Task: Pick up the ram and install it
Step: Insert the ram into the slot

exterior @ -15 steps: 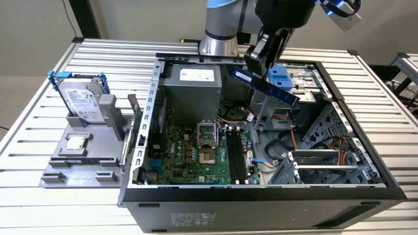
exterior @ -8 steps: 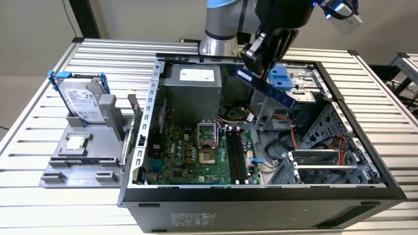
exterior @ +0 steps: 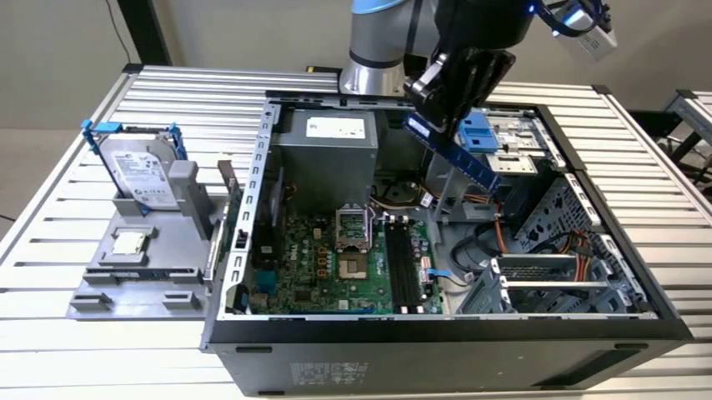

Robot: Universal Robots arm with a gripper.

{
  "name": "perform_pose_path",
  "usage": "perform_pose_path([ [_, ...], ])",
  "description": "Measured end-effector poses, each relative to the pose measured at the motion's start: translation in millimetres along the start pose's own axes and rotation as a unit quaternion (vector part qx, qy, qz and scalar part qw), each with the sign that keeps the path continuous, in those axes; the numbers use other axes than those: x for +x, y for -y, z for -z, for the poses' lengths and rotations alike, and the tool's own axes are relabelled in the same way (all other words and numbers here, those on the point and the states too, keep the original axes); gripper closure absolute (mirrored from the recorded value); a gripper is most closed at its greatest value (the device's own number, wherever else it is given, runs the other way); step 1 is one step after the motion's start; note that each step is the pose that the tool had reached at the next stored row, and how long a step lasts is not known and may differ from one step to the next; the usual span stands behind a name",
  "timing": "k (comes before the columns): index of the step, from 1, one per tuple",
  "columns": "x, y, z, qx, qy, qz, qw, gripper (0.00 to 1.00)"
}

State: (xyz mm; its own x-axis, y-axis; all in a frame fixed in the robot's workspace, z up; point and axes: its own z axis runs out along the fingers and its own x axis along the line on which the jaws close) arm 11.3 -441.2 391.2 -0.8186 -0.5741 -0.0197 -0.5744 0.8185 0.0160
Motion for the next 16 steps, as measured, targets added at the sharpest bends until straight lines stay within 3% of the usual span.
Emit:
perform_pose_path([
  [4,0.0,0.0,-0.1,0.0007,0.0005,-0.033,0.99945,1.0],
  [8,0.0,0.0,-0.2,0.0013,0.001,-0.065,0.99791,1.0],
  [12,0.0,0.0,-0.3,0.0019,0.0015,-0.096,0.9954,1.0],
  [16,0.0,0.0,-0.4,0.0025,0.002,-0.125,0.99209,1.0],
])
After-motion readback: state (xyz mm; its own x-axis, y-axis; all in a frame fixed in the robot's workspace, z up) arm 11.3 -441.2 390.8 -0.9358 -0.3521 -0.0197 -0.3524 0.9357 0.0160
